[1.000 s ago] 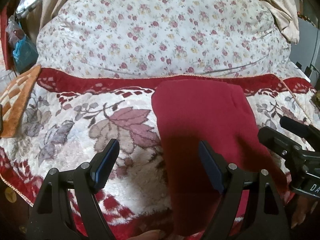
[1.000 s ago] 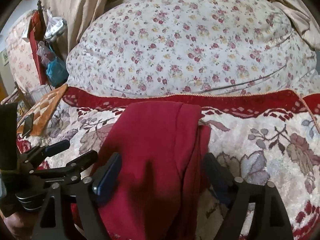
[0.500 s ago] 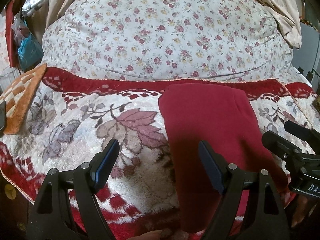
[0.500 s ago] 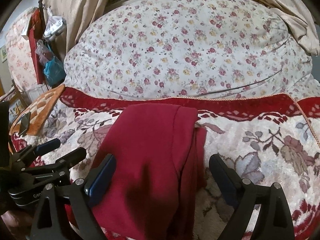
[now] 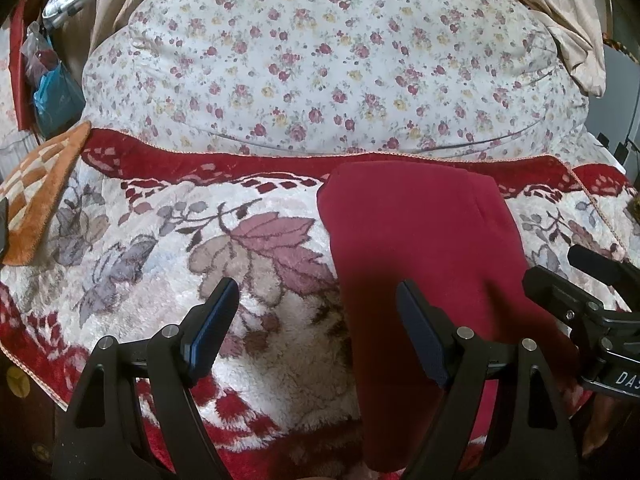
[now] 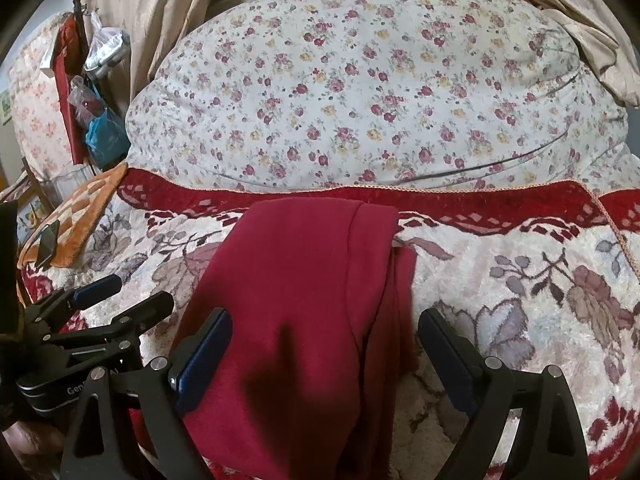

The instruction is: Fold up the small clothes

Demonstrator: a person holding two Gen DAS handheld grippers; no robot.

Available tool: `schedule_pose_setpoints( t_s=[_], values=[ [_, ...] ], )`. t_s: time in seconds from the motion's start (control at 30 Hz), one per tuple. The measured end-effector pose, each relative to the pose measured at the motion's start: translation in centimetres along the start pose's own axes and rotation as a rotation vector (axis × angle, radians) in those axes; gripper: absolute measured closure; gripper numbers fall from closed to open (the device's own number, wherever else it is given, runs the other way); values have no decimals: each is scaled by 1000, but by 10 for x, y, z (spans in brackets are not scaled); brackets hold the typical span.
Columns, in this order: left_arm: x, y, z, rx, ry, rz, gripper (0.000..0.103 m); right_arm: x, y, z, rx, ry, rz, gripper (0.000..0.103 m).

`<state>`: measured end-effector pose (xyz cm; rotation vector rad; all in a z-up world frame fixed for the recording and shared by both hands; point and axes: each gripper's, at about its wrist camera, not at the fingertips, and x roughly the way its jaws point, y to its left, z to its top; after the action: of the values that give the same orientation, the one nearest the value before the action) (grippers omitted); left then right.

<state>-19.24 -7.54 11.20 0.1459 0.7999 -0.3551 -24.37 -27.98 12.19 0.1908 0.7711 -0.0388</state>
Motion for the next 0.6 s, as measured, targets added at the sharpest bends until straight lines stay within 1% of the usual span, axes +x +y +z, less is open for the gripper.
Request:
schedule_pose_setpoints(
  t_s=[0.6],
  values=[
    [8,-1,-1,-8,15,-2,22,8,-4,-1,5,18,-12,10]
  ],
)
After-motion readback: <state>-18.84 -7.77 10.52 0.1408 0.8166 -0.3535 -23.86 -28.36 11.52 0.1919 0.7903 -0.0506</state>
